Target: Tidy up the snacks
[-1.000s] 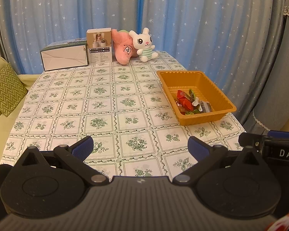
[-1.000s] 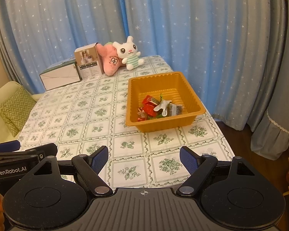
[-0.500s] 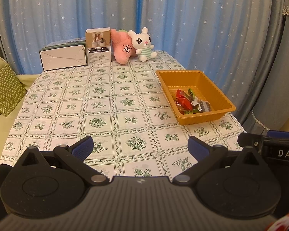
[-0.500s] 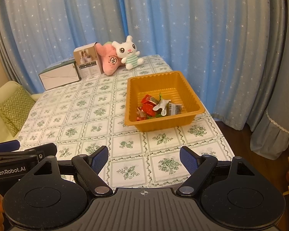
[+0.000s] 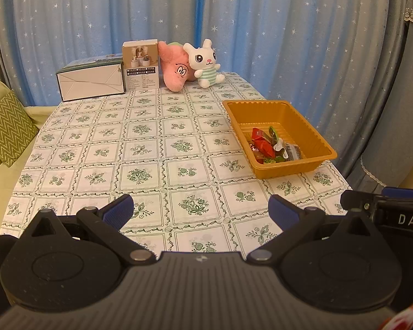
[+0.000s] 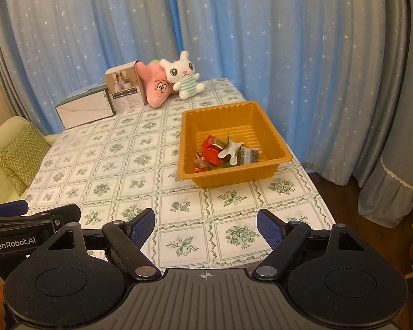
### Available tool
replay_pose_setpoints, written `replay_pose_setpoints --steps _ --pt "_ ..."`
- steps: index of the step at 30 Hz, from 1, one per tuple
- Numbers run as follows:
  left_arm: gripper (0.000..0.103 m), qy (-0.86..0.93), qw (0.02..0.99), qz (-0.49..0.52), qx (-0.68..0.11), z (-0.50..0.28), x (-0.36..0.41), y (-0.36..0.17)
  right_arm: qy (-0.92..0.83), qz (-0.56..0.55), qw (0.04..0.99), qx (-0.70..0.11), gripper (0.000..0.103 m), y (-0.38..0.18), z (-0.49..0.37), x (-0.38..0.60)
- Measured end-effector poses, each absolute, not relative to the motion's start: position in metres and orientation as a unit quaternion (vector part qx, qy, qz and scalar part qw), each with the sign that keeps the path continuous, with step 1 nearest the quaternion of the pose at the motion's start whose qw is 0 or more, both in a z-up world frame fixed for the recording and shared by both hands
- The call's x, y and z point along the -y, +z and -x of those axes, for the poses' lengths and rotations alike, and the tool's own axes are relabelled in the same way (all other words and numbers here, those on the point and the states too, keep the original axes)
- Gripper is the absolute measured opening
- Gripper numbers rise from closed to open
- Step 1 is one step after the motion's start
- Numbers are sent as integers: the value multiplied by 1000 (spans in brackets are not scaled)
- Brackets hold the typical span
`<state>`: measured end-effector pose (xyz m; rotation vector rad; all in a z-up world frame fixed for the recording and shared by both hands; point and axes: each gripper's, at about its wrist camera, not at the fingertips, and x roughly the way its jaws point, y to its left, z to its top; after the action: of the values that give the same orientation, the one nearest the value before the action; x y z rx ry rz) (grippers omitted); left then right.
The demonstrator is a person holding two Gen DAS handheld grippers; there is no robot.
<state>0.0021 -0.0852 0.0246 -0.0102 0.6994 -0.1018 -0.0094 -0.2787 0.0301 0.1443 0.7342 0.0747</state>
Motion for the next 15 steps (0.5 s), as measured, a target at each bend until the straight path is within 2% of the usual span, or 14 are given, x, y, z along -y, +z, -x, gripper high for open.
replay_pose_setpoints --steps 15 --pt "103 -51 938 5 -343 -3 86 25 36 -71 930 -359 81 29 9 280"
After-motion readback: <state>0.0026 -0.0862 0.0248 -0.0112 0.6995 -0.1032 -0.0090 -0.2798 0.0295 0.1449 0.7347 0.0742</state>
